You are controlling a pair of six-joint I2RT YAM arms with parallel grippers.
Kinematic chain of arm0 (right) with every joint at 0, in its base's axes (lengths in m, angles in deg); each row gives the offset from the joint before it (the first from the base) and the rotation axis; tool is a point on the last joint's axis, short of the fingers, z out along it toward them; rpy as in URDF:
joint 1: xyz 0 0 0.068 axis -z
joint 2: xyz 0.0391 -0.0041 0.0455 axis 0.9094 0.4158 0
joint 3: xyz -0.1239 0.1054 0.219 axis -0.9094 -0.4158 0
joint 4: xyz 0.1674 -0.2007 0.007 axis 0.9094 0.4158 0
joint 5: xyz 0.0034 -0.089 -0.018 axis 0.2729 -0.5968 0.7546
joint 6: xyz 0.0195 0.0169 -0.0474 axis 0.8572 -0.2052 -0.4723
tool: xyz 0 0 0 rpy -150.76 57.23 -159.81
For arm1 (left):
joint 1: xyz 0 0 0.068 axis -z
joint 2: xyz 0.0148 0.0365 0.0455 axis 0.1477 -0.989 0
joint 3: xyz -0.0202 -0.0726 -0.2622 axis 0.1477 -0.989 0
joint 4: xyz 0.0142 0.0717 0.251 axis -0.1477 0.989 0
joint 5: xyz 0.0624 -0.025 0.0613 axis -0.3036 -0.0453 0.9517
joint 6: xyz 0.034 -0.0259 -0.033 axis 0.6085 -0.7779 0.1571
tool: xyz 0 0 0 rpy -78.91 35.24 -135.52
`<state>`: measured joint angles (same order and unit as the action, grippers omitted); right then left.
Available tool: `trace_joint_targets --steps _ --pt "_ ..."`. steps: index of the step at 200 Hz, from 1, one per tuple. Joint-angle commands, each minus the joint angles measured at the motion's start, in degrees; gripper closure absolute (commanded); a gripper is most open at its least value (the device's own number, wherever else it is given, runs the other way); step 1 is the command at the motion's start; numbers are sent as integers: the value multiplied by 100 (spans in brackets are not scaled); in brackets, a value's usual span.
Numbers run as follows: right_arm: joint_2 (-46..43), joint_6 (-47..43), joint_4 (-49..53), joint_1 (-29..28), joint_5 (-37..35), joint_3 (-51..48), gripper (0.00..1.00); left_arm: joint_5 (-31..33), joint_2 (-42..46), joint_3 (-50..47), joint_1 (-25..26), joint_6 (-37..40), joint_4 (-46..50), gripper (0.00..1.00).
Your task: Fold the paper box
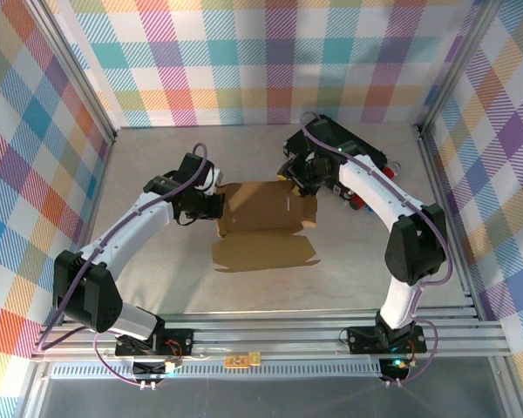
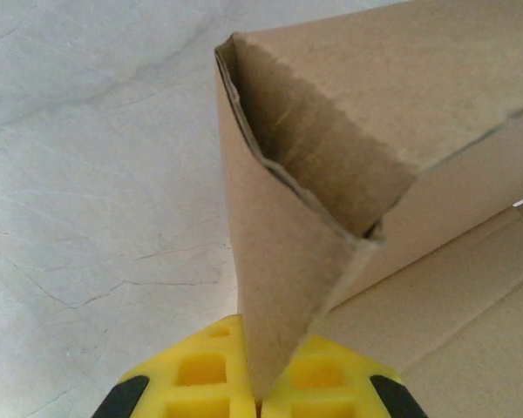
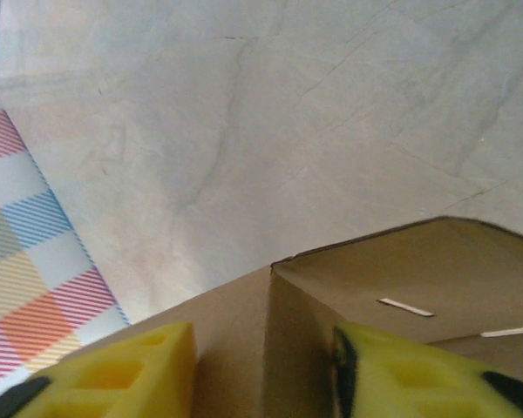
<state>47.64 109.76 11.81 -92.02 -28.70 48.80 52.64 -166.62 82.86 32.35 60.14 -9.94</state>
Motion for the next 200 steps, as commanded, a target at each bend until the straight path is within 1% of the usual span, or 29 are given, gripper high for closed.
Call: trace_joint_targets --steps 1,17,36,63,69,77,90,101,119,135,155,167,181,200 --pt "89 433 -256 40 231 4 62 96 121 126 31 -62 -165 100" --pt "89 517 -276 40 246 19 69 123 135 126 40 -74 -157 100" --pt "63 651 -251 40 284 5 81 157 157 117 48 -85 -161 100" --pt "-53 661 -191 48 205 -9 83 217 200 99 48 -115 -187 100" --pt "-113 622 -152 49 136 -6 81 240 196 108 48 -125 -179 100" --pt "-206 549 -99 65 29 -13 76 255 217 113 44 -129 -170 100" --pt "-437 359 -83 125 -165 -113 60 237 236 124 46 -129 -162 100" --pt "-712 166 -106 213 -317 -310 51 220 240 158 40 -112 -111 100" --pt "-1316 -160 -230 441 -498 -932 43 250 235 205 41 -78 -22 100" --pt "-1987 -463 -562 614 -600 -1785 41 279 278 192 40 -50 5 100" --pt "-2634 -782 -1177 697 -249 -2886 41 264 285 203 40 -41 29 100" --pt "-2770 -787 -1343 689 -15 -3358 43 257 278 213 39 -41 33 100" --pt "-2789 -755 -1542 643 165 -3763 48 246 251 237 40 -41 47 100" --pt "-2644 -971 -1723 479 162 -3840 50 229 227 266 38 -33 59 100"
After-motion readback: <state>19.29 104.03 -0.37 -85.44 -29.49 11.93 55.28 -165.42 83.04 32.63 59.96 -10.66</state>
